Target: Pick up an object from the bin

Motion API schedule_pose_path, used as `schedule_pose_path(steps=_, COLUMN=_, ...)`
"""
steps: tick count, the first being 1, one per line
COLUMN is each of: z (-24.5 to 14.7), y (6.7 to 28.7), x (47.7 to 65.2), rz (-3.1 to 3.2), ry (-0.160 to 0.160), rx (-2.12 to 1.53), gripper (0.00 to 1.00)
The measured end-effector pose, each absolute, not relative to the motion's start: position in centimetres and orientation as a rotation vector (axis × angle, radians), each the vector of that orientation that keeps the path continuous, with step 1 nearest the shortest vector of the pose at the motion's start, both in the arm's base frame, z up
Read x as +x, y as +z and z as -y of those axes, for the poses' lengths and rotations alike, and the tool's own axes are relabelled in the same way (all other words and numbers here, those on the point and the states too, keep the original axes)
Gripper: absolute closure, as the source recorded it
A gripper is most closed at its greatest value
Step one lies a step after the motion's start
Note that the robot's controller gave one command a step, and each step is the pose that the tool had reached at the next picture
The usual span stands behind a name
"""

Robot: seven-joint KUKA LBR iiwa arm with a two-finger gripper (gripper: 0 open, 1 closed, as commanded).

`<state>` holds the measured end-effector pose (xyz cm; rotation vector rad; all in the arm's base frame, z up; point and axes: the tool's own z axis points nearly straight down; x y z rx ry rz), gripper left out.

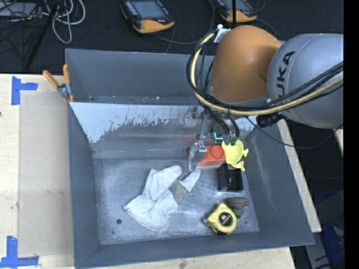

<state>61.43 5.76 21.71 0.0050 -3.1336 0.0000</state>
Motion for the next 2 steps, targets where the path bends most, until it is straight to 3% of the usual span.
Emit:
schedule_pose_path(steps=1, z=-5.7, y=22.2, x=61.6, rz=3.141, ry=-0.001, rx=0.004, gripper=0.00)
schedule_pose_path(steps=2, z=-9.1, y=16.6, x=61.6, rz=3.146, ry=0.000, rx=0.087, gripper=0.00)
